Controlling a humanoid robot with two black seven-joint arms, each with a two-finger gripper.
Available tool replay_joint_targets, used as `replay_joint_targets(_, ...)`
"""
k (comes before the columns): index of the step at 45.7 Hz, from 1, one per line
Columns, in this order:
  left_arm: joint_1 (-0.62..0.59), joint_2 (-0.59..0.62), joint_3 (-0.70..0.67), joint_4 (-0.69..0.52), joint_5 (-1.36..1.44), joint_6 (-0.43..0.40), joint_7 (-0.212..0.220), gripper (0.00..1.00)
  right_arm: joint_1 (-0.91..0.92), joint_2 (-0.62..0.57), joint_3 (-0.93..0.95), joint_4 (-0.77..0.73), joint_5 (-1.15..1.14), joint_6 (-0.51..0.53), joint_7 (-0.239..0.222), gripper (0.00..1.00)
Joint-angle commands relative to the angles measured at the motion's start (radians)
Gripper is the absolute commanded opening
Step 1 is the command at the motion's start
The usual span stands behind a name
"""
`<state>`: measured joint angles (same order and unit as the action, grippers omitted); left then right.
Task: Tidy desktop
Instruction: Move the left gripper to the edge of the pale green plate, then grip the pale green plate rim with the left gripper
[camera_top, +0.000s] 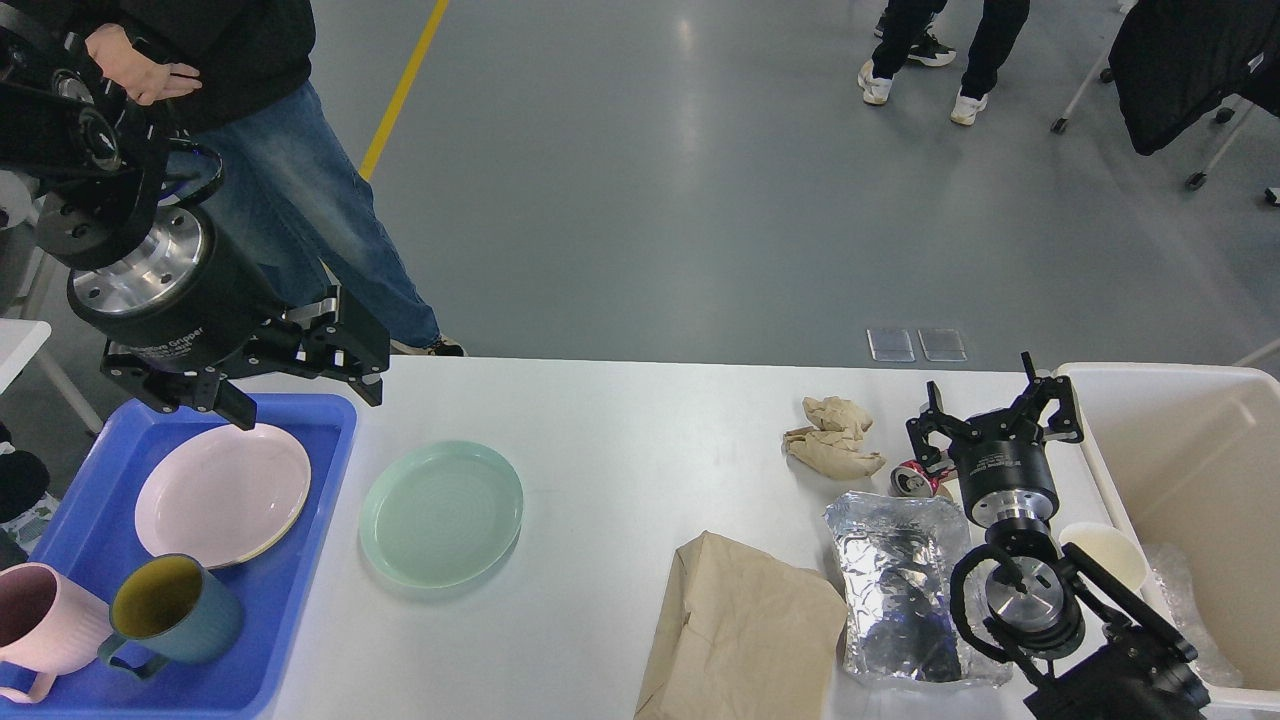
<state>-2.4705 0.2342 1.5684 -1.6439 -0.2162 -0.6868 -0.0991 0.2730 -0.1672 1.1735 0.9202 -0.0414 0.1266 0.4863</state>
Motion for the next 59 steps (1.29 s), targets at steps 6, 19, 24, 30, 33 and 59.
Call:
replay_joint_targets(6,0.237,-0.021,-0.001,0.023,-0.245,0.174,-0.03,0.89,0.0,0.0,0.0,0.0,0.0,0.001,0.0,1.0)
replay_joint_targets(19,0.547,-0.03,-0.105,0.061,-0.514,0.475,-0.028,0.85,0.0,0.0,0.0,0.0,0.0,-0.001,0.0,1.0)
replay_joint_targets(24,0.662,-0.024,-0.162,0.095,-0.522,0.523,-0.028,0.81,0.0,0.0,0.0,0.0,0.0,0.001,0.0,1.0)
replay_joint_targets(30,0.774,-0.024,-0.18,0.148,-0.583,0.53,-0.028,0.73,0.0,0.0,0.0,-0.001,0.0,-0.001,0.0,1.0)
replay_joint_targets(33,0.806,-0.019,-0.18,0.185,-0.646,0.532,-0.027,0.73,0.0,0.0,0.0,-0.001,0.0,0.001,0.0,1.0)
replay_joint_targets(59,1.036,0.019,-0.269,0.377,-0.716,0.678,-0.021,0.8,0.0,0.002,0.0,-0.001,0.0,0.001,0.0,1.0)
